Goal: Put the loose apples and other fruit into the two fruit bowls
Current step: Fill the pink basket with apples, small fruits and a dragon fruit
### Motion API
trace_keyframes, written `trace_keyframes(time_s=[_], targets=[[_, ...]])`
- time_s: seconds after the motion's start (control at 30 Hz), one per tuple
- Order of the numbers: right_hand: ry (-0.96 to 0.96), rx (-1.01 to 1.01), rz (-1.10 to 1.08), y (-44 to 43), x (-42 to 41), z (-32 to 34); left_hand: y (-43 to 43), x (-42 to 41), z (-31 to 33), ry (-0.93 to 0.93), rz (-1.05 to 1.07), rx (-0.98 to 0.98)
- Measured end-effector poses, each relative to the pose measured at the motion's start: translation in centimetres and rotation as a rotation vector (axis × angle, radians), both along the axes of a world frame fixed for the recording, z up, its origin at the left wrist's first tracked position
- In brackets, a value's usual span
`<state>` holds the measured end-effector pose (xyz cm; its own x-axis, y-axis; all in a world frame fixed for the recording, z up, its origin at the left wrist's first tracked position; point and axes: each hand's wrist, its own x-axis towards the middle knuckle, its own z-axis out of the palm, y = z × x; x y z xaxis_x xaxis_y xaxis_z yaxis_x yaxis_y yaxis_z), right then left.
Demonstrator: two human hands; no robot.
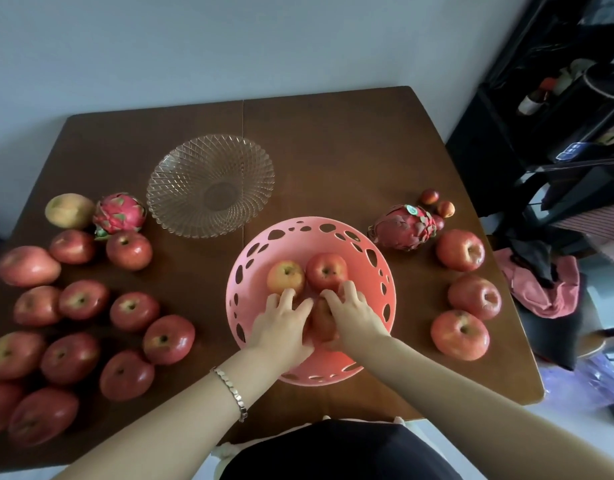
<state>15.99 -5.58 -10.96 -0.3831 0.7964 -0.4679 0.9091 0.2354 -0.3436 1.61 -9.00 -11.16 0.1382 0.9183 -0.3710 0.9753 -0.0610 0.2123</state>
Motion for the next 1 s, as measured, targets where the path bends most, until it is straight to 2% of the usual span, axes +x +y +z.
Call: trace_keyframes(time_s=[0.1,0.17,0.23,0.3,0.4,0.47,0.57,0.63,0.7,0.8,0.83,0.9,1.0], targets=[[0.096,-0.022,-0.027,0.3,1.5,2.7,-0.2,0.6,-0.5,0.042,-0.037,-0.045],[0.148,0.150,-0.112,0.8,3.7,4.6,-0.2,0.9,-0.9,0.082,-0.037,-0.030],[0.119,0.275,-0.233,1.2,6.8,5.8,-0.2,1.1,-1.1,0.100,-0.022,-0.005],[-0.110,0.198,-0.281,1.3,9.7,5.9,-0.1,1.1,-1.3,0.113,-0.026,-0.005],[-0.524,-0.030,-0.164,0.3,12.1,4.0,-0.1,1.0,-1.3,0.122,-0.042,-0.003],[-0.634,-0.046,-0.075,-0.8,12.5,2.3,-0.1,1.1,-1.1,0.126,-0.054,0.004],[-0.658,0.057,-0.047,-1.4,12.7,1.3,0.0,1.3,-0.4,0.138,-0.051,-0.015],[-0.582,0.053,-0.112,-1.2,13.1,1.4,0.0,1.4,0.7,0.091,-0.035,0.023],[-0.393,-0.007,-0.303,-0.8,13.3,2.5,0.0,1.5,2.0,-0.089,-0.036,0.114],[0.137,-0.043,-0.629,-0.3,11.6,6.0,-0.2,2.2,4.7,-0.495,-0.062,0.110],[0.321,-0.078,-0.696,-0.2,10.3,7.3,-0.4,2.7,5.5,-0.575,-0.082,0.097],[0.543,-0.196,-0.749,-0.1,7.4,8.9,-0.9,3.8,6.5,-0.606,-0.144,0.144],[0.650,-0.429,-0.748,-0.5,2.8,9.5,-1.4,4.2,6.4,-0.580,-0.049,0.265]])
